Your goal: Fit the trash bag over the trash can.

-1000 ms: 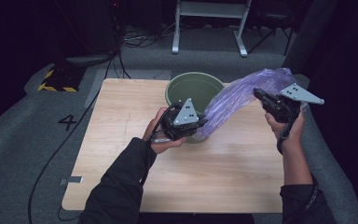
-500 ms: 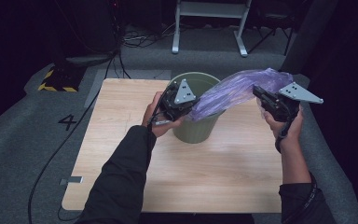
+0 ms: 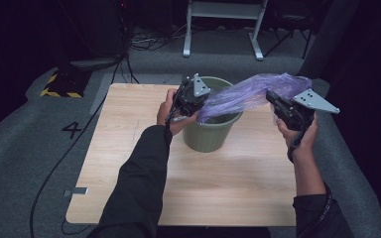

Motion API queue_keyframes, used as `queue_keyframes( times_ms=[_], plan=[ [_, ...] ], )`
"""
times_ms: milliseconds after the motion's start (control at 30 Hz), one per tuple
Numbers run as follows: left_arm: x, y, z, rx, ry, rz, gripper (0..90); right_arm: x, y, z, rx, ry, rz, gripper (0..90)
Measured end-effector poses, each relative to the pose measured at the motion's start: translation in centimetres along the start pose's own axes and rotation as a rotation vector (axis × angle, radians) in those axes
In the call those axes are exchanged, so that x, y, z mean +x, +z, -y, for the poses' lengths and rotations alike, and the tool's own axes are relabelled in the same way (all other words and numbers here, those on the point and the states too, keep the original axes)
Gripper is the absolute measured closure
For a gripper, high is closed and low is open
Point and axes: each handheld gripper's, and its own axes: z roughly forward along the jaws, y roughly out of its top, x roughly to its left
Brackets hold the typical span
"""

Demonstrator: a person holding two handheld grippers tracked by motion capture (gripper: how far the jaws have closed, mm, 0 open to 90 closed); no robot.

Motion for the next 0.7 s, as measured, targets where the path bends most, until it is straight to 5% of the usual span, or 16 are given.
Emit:
queue_keyframes(
  times_ms=[200, 367, 533, 700],
  plan=[
    [0.8, 0.5, -0.7, 0.006, -0.032, -0.041, 88.1, 0.4, 0.5, -0.3, -0.006, -0.008, 0.001, 90.0],
    [0.7, 0.3, -0.5, -0.019, -0.064, -0.011, 67.5, 0.8, 0.8, 0.0, 0.005, -0.021, -0.010, 90.0],
    [0.0, -0.5, -0.7, -0.048, -0.053, 0.075, 42.9, 1.5, 1.3, 0.6, 0.034, -0.049, -0.032, 90.0],
    [-1.6, -1.2, -1.5, -0.072, -0.007, 0.169, 33.1, 2.4, 1.8, 1.2, 0.064, -0.087, -0.073, 90.0]
  ],
)
